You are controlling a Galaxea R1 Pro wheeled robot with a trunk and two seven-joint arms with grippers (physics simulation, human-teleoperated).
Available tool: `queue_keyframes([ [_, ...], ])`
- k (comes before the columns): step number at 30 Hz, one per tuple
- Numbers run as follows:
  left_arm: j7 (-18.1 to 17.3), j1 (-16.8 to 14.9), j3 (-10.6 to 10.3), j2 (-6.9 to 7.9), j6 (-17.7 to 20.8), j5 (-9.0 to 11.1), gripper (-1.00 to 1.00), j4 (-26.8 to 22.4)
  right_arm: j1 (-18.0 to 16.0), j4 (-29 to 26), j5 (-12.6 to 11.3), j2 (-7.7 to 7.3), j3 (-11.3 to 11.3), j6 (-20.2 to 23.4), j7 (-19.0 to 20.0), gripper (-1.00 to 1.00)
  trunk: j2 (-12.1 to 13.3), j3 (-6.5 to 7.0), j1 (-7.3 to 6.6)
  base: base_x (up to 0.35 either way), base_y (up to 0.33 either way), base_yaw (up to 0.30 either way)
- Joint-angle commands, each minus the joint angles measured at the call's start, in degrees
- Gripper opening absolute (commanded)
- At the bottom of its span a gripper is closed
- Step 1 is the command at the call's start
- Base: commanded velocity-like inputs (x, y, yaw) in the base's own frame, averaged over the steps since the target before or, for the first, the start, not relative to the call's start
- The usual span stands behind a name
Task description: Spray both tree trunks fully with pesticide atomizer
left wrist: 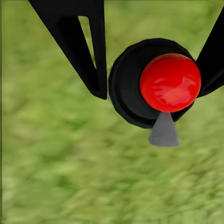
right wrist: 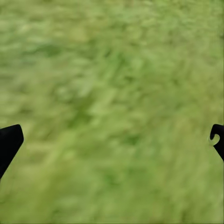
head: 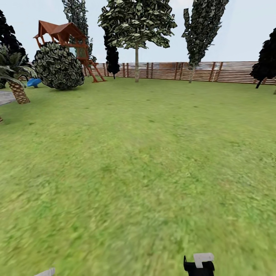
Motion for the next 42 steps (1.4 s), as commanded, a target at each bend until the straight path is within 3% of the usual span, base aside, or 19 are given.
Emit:
queue_keyframes([
  [1, 0.0, 0.0, 0.0, -0.02, 0.0, 0.0, -1.0, 0.0, 0.0, 0.0, 0.0, 0.01, 0.0, 0.0, 0.0, 1.0, 0.0, 0.0, 0.0, 0.339, 0.101, -0.256],
  [7, -0.1, 0.0, 0.0, -0.11, 0.0, 0.0, -1.0, 0.0, 0.0, 0.1, -0.1, -0.01, 0.0, 0.0, 0.0, 1.0, 0.0, 0.0, 0.0, 0.339, 0.101, -0.167],
  [42, -0.1, 0.0, 0.0, -0.1, 0.1, 0.0, -1.0, 0.0, 0.0, 0.1, -0.1, 0.0, -0.1, 0.0, 0.0, 1.0, 0.0, 0.0, 0.0, 0.339, 0.073, -0.001],
])
